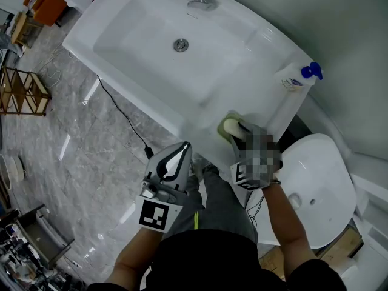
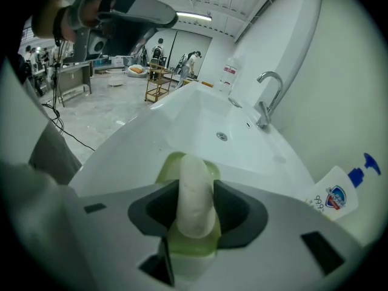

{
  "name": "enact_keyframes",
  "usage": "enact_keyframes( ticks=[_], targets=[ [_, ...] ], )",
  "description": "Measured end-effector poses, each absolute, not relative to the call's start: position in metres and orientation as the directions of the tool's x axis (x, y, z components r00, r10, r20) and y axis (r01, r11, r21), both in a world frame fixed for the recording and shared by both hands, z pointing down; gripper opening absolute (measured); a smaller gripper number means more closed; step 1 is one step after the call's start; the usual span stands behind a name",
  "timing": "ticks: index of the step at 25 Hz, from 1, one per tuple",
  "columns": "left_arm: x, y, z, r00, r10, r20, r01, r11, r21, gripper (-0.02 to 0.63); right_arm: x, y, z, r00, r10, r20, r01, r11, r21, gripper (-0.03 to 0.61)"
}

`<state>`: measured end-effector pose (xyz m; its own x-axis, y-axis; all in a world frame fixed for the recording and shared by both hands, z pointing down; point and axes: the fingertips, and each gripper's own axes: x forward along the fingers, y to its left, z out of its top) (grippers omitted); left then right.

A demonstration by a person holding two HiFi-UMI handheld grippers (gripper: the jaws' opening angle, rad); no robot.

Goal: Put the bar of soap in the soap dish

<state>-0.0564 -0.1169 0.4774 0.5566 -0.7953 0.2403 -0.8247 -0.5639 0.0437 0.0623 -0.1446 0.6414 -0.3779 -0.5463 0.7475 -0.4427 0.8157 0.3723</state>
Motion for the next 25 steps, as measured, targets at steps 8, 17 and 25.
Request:
enact_keyframes(
  ticks=[8, 17, 25],
  targets=[
    [-0.057, -0.116, 0.477, 0.558, -0.794, 0.240, -0.825, -0.563, 0.057, 0.023, 0.064, -0.138, 0.642, -0.415, -0.457, 0.786, -0.490, 0.841, 0.230, 0.225],
    [-0.055, -0.114, 0.472, 0.568, -0.793, 0.221, -0.819, -0.571, 0.057, 0.023, 0.065, -0.138, 0.611, -0.490, -0.462, 0.739, -0.582, 0.804, 0.117, 0.276],
    [-0.056, -0.108, 0.466, 0.583, -0.785, 0.212, -0.809, -0.584, 0.062, 0.023, 0.071, -0.136, 0.607, -0.456, -0.501, 0.735, -0.622, 0.770, 0.139, 0.275]
  ],
)
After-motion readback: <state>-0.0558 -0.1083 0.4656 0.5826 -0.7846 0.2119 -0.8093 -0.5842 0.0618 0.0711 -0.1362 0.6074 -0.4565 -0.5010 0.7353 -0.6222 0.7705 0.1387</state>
